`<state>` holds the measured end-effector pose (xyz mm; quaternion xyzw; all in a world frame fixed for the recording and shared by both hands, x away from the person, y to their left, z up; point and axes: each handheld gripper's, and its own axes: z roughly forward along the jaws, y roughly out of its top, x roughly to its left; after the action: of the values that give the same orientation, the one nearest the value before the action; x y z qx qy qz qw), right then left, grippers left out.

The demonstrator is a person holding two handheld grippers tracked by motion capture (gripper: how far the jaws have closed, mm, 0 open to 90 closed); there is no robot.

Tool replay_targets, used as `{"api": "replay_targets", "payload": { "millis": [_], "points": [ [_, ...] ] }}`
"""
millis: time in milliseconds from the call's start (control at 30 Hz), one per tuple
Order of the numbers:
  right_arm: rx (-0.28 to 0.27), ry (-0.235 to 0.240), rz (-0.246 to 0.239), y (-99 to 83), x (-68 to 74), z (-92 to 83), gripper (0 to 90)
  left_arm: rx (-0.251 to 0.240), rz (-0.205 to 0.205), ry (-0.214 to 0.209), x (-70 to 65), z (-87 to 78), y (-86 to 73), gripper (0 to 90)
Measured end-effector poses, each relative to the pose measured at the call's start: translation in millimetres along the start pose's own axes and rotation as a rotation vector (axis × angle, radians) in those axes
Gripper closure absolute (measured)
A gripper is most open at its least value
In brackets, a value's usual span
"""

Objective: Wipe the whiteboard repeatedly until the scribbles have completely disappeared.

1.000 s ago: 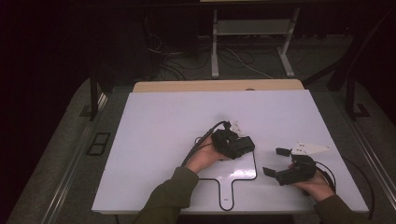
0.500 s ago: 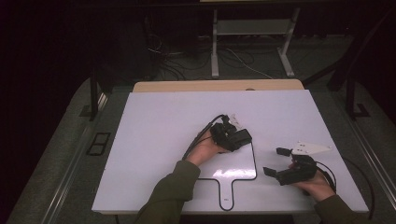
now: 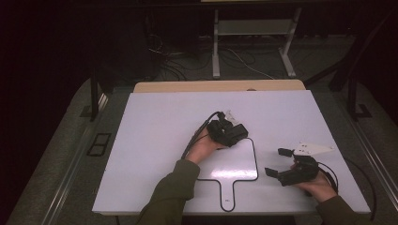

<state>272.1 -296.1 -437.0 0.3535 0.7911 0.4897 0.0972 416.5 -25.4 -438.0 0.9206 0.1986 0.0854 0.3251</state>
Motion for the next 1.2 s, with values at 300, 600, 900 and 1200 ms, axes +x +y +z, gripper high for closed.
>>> {"api": "replay_targets", "payload": {
  "millis": [300,600,900,1200],
  "points": [
    [0.001,-0.002,-0.002,0.0,0.1,0.8,0.0,0.026,0.043,-0.004,-9.5,0.7,4.1,39.7],
    [-0.002,-0.006,-0.002,0.1,-0.2,-0.4,0.0,0.035,0.069,-0.011,-16.7,2.0,7.5,39.7],
    [-0.004,-0.007,0.000,0.1,-0.7,-0.9,0.0,0.037,0.033,0.001,-7.7,-1.6,2.7,39.6],
    [-0.004,-0.008,0.000,0.0,-0.8,-0.6,0.0,0.034,0.070,-0.058,-23.1,0.6,5.4,39.6]
  ]
}}
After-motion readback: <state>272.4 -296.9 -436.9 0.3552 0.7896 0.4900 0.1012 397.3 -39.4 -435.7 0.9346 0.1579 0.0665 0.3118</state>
